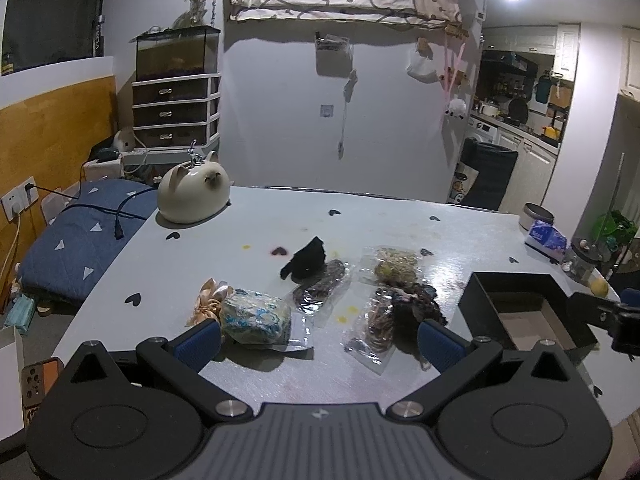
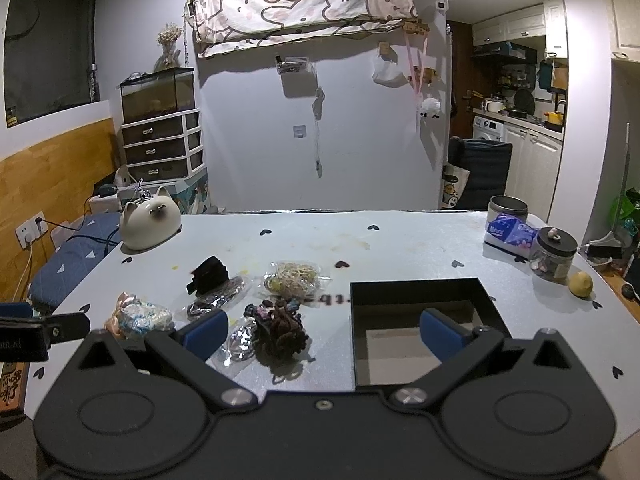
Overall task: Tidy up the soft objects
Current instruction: 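Grasp the floral fabric pouch with the left tool while the right tool grasps the knitted yarn bundle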
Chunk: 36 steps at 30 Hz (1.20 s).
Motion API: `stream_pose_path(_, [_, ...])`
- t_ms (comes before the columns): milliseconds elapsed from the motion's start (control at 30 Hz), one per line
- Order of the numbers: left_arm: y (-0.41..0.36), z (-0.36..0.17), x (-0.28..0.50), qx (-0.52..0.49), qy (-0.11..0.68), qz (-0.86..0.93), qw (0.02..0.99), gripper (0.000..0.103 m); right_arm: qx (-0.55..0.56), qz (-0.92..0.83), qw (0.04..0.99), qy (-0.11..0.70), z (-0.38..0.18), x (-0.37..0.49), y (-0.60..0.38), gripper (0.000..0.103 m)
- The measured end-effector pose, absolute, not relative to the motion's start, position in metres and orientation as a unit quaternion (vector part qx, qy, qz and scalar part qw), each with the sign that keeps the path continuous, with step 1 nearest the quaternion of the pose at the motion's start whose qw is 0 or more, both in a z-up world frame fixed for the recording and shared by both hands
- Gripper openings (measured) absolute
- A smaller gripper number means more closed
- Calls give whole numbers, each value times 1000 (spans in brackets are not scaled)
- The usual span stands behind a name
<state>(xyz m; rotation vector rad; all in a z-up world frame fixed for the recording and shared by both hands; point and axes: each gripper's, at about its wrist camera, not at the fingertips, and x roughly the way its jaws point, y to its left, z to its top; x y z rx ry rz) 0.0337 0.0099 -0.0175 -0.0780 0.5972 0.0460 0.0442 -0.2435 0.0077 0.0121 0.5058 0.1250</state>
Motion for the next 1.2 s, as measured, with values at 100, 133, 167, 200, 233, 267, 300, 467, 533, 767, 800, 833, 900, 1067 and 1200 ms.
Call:
stream_pose_path(100, [13,-19,43,-35,296,32,954,103,3,67,966,251,8,54,-241,103])
stream_pose_path(133, [15,-19,47,-36,297,34,954,103,3,69,965,251,8,58,-241,103])
stream_pose_path(167, [17,-19,51,-36,298,35,953,103,3,71,965,252,7,62,-240,103])
stream_pose_path(200, [20,-20,56,-38,299,35,953,103,2,74,965,253,8,67,-240,103])
stream_pose_path(233, [22,-21,62,-40,301,36,952,103,1,76,964,254,7,71,-239,103])
stream_pose_path(267, [24,-21,67,-42,303,37,951,103,0,79,964,255,7,76,-238,103])
stream_pose_path(300, [26,-22,73,-44,305,38,951,103,0,81,963,255,7,80,-237,103])
stream_pose_path(467, [33,-28,103,-35,312,40,948,103,-1,92,962,258,5,107,-235,103])
stream_pose_path(533, [35,-31,115,-25,317,43,947,103,1,96,960,263,2,120,-234,103])
stream_pose_path(767, [39,-54,155,10,353,51,934,99,12,138,944,300,-17,173,-222,103])
stream_pose_path(800, [39,-59,160,17,358,55,932,98,13,144,940,309,-20,180,-220,103])
stream_pose_path(833, [39,-63,165,26,364,58,929,98,14,150,936,318,-24,187,-218,103])
stream_pose_path(900, [40,-70,174,36,376,59,924,95,17,165,926,340,-32,202,-213,101])
stream_pose_path(1067, [42,-87,196,42,405,57,911,93,19,201,898,391,-55,226,-203,90])
stream_pose_path(1200, [41,-102,210,57,427,58,900,93,17,209,880,426,-75,242,-200,84])
